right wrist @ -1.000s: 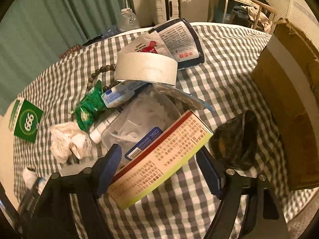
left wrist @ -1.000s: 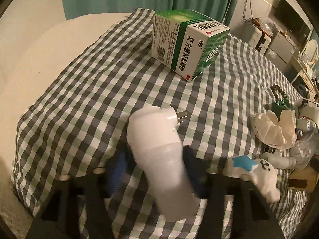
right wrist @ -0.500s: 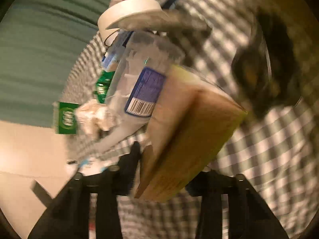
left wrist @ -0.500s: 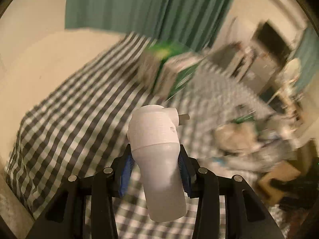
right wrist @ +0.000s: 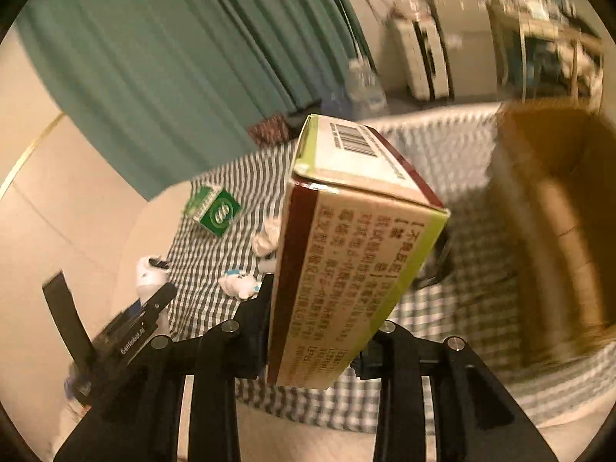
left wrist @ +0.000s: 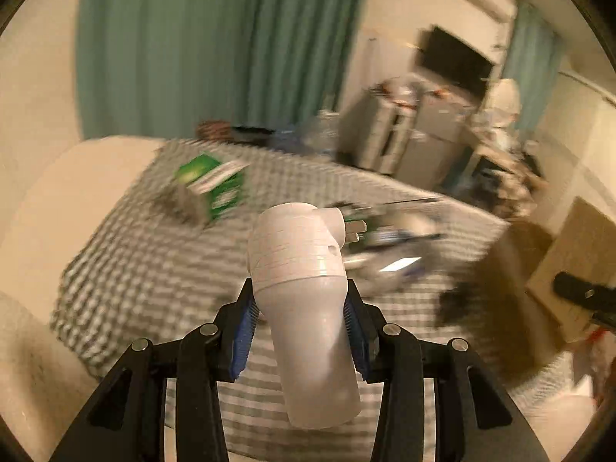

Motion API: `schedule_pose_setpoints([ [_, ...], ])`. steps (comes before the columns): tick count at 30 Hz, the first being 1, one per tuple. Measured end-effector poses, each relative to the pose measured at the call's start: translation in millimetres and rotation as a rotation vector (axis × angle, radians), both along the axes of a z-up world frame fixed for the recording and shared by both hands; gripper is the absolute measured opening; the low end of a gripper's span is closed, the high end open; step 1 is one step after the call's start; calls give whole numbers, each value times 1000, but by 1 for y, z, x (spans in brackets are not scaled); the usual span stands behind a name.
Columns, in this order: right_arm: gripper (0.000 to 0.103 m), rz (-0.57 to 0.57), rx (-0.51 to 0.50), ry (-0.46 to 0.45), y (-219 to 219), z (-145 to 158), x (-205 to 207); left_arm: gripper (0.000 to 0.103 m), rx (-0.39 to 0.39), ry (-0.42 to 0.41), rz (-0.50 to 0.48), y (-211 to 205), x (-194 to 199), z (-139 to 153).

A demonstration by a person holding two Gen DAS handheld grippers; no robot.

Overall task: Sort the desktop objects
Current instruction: 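Carry both items over the cardboard box and open both grippers to drop them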

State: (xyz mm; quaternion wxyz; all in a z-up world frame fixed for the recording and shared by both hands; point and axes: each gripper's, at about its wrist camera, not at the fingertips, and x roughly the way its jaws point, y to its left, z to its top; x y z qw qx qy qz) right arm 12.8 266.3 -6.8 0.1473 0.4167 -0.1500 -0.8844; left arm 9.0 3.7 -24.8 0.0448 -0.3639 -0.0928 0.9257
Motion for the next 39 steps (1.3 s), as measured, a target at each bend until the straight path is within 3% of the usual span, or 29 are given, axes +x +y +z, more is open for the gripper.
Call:
schedule_pose_setpoints([
  [3, 31, -20, 37, 43, 26, 27, 28, 43, 4, 38, -62, 39, 11, 37],
  [9, 31, -100, 69, 86, 79, 69, 71, 43, -87, 143, -220, 151, 27, 102],
  [13, 31, -202, 122, 117, 112, 76, 81, 43, -85, 158, -306, 219, 32, 120],
  [17, 31, -377, 275, 68, 159, 65, 81, 43, -92, 135, -397, 287, 31, 113],
  [21, 31, -473, 249, 16, 203, 40, 75, 43, -81, 69, -494, 347, 16, 78],
  [25, 31, -494, 217, -11, 239, 19, 67, 43, -92, 42, -553, 392, -3, 50],
  [27, 31, -499, 233, -28, 245, 13, 59, 46, -134, 57, -541, 402, -8, 47],
  [29, 32, -493, 245, -33, 247, 9, 41, 58, -172, 70, -514, 406, -18, 43],
  [31, 34, -513, 264, -37, 247, 7, 42, 83, -239, 67, -477, 405, -28, 39],
  [33, 43, -556, 334, -61, 245, 8, 28, 87, -250, 57, -473, 396, -37, 38],
  [34, 54, -559, 351, -69, 246, 7, 33, 88, -222, 53, -496, 389, -38, 40],
  [35, 58, -563, 361, -70, 251, 6, 26, 89, -208, 53, -498, 383, -39, 41],
  [39, 58, -555, 355, -10, 239, 24, 26, 90, -235, 102, -431, 350, -39, 61],
])
